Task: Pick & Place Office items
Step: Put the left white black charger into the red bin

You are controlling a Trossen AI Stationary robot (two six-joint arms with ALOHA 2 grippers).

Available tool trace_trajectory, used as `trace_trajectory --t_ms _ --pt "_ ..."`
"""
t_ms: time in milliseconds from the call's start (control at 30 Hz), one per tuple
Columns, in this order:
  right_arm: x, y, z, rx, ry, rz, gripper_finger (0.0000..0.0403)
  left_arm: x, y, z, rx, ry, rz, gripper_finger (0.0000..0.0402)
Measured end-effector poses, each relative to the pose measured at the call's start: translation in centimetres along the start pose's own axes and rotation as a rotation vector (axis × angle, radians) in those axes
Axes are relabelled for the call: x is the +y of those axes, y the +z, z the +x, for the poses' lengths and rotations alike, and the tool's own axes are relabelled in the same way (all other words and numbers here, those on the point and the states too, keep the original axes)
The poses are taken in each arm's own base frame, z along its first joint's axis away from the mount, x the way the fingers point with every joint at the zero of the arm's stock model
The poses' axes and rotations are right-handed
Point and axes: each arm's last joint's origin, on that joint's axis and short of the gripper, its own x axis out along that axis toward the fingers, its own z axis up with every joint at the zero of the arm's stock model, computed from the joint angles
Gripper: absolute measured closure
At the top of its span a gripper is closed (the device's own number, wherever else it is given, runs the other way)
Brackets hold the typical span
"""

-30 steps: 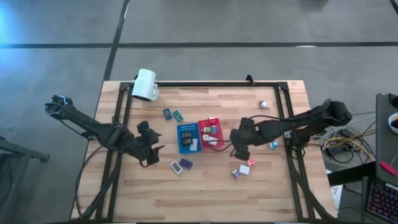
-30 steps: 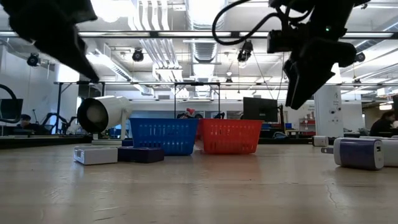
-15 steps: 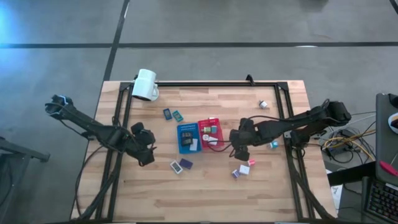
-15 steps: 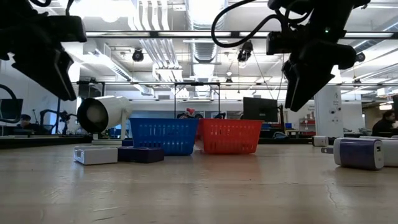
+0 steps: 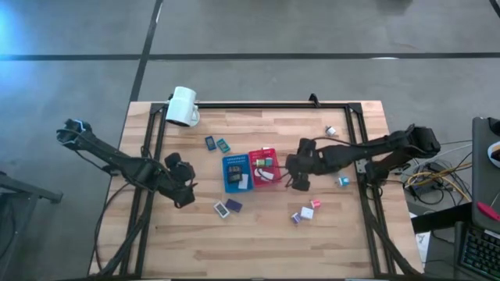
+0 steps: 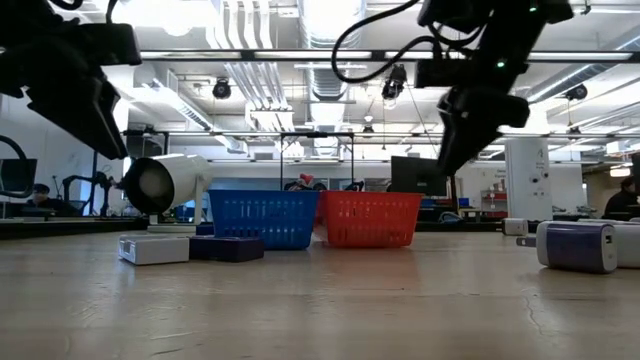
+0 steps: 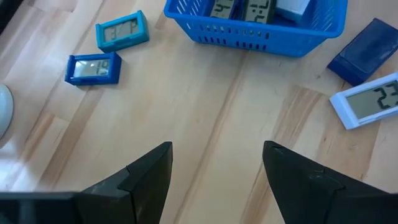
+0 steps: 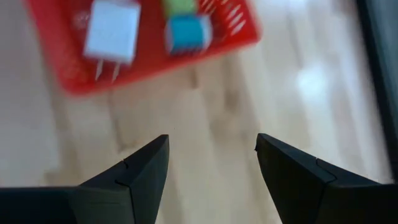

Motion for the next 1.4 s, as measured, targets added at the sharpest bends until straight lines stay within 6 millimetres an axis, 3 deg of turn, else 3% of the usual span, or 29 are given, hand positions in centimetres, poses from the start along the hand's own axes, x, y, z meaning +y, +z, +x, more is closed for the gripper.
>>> trace_trajectory --t_ms 133,300,567,700,1067,1400 --pt "-1.8 1.3 0.7 -0.091 -0.029 -0.012 0.0170 -0.1 0.1 0.0 -0.010 -0.006 -0.006 0.0151" --pt "-5.7 2.6 1.3 -0.114 -0.075 0.012 0.0170 -0.1 0.1 0.0 -0.015 -0.003 -0.008 0.0152" --pt "-13.0 4.2 0.7 -0.158 0.052 0.067 0.0170 0.3 0.4 0.2 -0.027 0.029 -0.026 0.0152" --pt "-15.0 4.1 1.5 -0.061 0.179 0.109 0.0170 0.7 0.7 0.4 -0.035 0.063 -0.054 0.0152" --pt "-15.6 6.3 7.8 0.130 0.276 -0.044 0.0170 2.3 2.3 0.8 -0.033 0.121 -0.104 0.0152" --pt "-15.6 8.3 8.1 0.093 0.321 -0.062 0.0170 2.4 2.7 0.4 -0.040 0.118 -0.067 0.0152"
